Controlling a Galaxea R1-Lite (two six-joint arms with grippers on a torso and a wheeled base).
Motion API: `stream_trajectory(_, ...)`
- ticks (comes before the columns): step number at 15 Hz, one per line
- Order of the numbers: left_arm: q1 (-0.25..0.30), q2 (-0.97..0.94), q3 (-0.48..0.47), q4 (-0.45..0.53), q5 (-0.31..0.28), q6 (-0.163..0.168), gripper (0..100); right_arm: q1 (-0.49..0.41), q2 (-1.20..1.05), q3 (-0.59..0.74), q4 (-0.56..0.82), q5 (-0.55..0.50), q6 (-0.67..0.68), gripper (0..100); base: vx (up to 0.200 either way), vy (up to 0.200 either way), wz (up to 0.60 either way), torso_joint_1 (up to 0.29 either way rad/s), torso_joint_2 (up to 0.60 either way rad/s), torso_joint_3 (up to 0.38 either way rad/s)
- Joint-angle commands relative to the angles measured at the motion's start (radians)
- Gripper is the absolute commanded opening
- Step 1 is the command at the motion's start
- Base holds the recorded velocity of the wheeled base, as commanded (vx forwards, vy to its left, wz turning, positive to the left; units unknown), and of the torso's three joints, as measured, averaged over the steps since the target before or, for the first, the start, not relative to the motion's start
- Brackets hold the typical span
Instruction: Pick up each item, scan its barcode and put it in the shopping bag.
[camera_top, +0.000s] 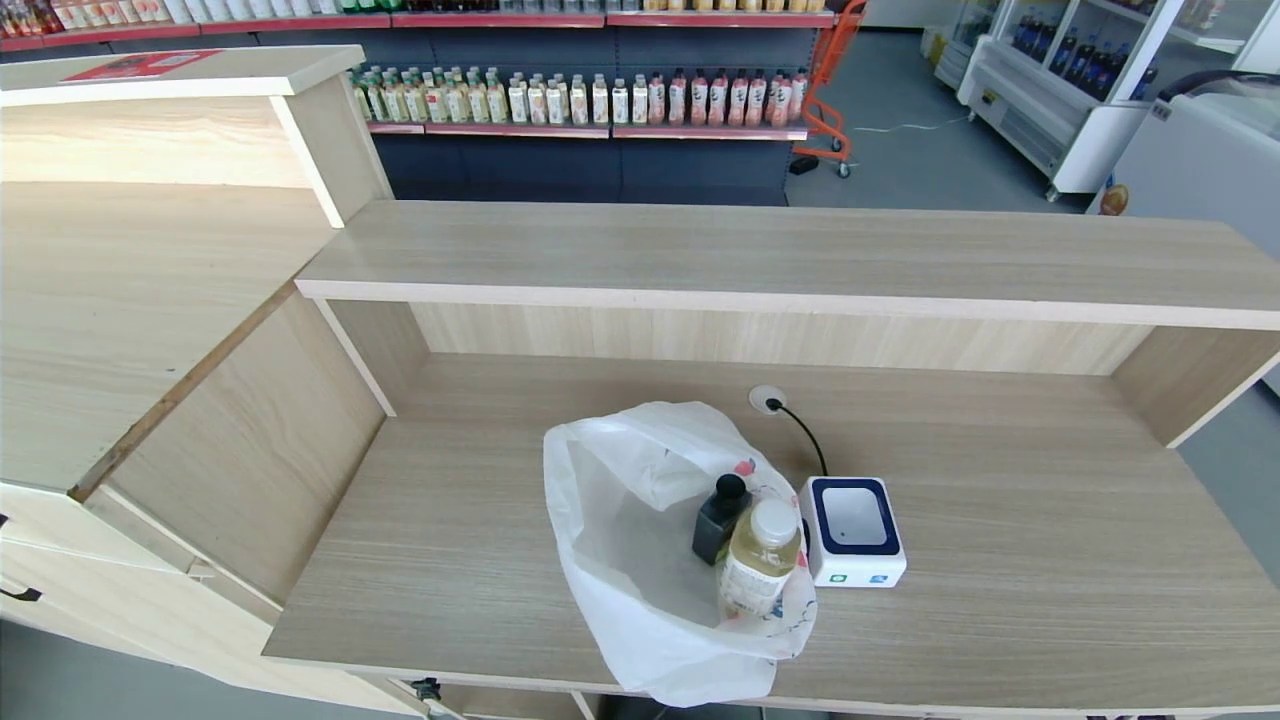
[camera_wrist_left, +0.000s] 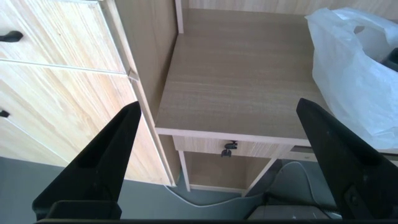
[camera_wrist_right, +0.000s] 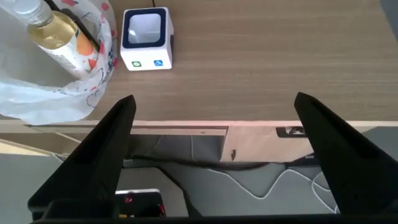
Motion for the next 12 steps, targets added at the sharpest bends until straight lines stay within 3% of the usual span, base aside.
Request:
stream_trajectory(1,0.0,0.0,0.0,0.0,0.001,0.0,100,-0.014,-0.149,0.005,0.009,-0.005,0.004,100,0.0,0.0,0.0,0.0,0.0,0.0)
stream_trajectory(6,0.0,0.0,0.0,0.0,0.001,-0.001,100,-0.014,-0.149,0.005,0.008,-0.007,0.031,100,0.0,0.0,0.0,0.0,0.0,0.0)
stream_trajectory(7,0.0,0.0,0.0,0.0,0.001,-0.001,100,-0.014,-0.149,0.005,0.008,-0.007,0.042,0,0.0,0.0,0.0,0.0,0.0,0.0)
stream_trajectory(12,0.0,0.0,0.0,0.0,0.001,-0.001,100,-0.014,-0.149,0.005,0.006,-0.008,0.042,0,0.0,0.0,0.0,0.0,0.0,0.0)
